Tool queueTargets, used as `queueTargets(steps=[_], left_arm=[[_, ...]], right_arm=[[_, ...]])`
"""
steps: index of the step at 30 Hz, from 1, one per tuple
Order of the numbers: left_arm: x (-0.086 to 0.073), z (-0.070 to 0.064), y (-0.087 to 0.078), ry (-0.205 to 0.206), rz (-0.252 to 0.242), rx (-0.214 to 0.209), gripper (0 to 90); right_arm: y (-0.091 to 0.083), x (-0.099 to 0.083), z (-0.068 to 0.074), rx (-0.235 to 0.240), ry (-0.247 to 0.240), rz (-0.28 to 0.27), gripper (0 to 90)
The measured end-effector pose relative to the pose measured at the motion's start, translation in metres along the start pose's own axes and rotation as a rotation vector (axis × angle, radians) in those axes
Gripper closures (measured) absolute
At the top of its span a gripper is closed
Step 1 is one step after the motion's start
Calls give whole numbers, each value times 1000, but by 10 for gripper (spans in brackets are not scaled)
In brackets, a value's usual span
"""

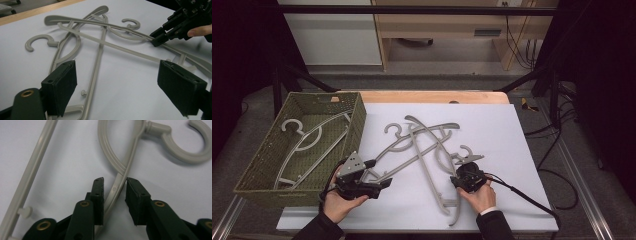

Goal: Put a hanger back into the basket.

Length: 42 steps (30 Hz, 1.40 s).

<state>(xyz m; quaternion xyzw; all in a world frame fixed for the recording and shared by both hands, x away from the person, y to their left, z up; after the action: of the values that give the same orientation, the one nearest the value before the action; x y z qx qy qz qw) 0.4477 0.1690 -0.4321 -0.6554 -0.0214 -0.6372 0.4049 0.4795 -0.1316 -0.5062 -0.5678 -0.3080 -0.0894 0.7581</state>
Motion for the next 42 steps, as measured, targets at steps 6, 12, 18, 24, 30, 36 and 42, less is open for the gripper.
queueTargets(steps=[6,12,18,24,30,36,42], left_arm=[[0,0,0,1,1,0,157],[0,0,-1,-1,0,-2,157],[0,0,-1,0,-1,-6,157],[1,1,-2,0,-2,-8,156],[3,1,-3,-2,-6,-23,147],[4,1,-5,1,-7,-34,137],[5,0,-5,9,-5,-41,130]], right_arm=[[-2,0,-4,2,0,12,794],[-4,-1,-8,33,-44,34,815],[-5,-2,-9,56,-91,34,810],[-14,3,-6,87,-77,-15,678],[-23,22,-2,85,-82,-51,516],[-11,41,7,84,-92,-20,516],[10,50,14,65,-120,51,560]])
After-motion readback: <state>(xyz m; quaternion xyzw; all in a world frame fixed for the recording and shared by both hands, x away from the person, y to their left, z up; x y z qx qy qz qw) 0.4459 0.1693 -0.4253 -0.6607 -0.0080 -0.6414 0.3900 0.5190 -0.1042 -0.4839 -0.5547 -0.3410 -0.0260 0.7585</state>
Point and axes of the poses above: each handheld gripper's, and its own axes: y roughly forward along the jaws, x roughly out of its top, z roughly to its left, the point moved 5 cm from there along y, roughly forward along the jaws, and after that the axes turned 13 degrees about y, right-handed, at the moved point
